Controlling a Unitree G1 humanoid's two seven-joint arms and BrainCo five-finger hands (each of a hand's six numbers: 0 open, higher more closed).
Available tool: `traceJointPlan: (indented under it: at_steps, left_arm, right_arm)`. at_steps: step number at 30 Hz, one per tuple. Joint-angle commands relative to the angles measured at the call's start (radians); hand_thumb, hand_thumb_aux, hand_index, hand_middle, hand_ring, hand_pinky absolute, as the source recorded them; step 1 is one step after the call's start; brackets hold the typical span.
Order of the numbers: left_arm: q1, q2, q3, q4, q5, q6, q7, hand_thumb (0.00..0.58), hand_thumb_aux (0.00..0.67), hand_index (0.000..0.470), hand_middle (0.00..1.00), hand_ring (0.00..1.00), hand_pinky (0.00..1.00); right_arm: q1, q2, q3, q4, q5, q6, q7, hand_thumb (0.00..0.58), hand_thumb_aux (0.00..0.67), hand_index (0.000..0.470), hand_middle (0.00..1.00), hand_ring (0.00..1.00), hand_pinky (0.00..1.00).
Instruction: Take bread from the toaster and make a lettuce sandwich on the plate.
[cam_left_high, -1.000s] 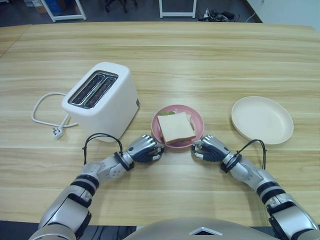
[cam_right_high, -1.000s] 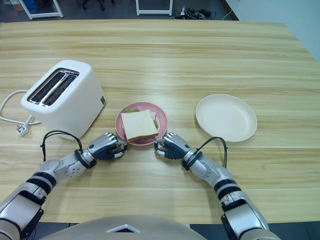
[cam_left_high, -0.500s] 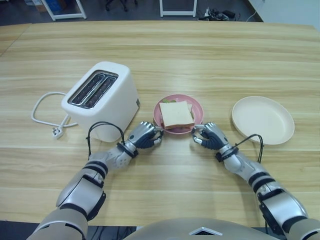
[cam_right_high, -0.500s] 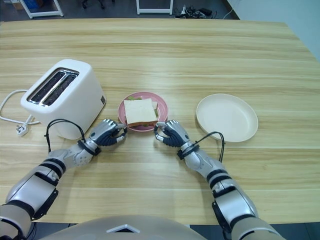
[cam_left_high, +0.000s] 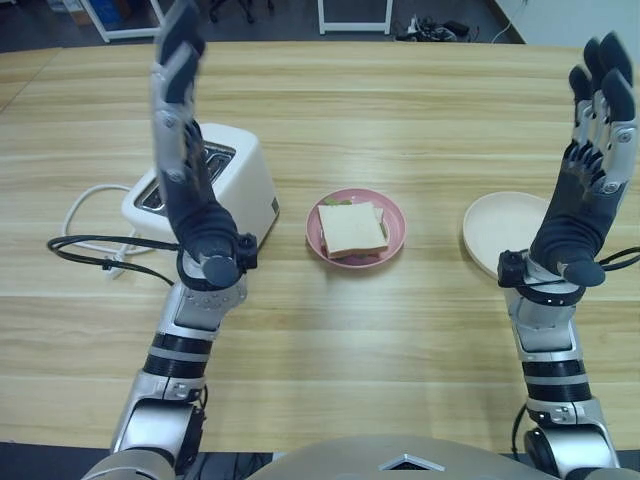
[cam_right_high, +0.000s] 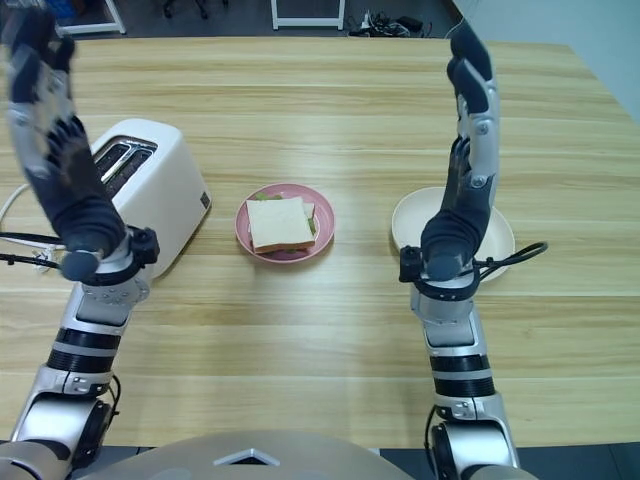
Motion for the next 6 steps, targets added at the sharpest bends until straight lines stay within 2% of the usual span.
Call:
traceJointPlan:
  at_steps: [1,6]
  left_arm:
    - [0.008,-0.132,0.076,-0.115,0.048,0.126,0.003,0.0,0.0,0.0,0.0,0.0,0.0]
    - [0.015,-0.165,0.099,-0.147,0.049,0.151,-0.059,0.0,0.0,0.0,0.0,0.0,0.0]
  right_arm:
    - [-0.004,0.063,-0.035,-0.081,-0.068,0.031,0.004,0.0,0.0,0.0,0.0,0.0,0.0]
    - [-0.053,0.132,-0.077,-0.073,-0.138,0.008,-0.06,0.0,0.0,0.0,0.0,0.0,0.0]
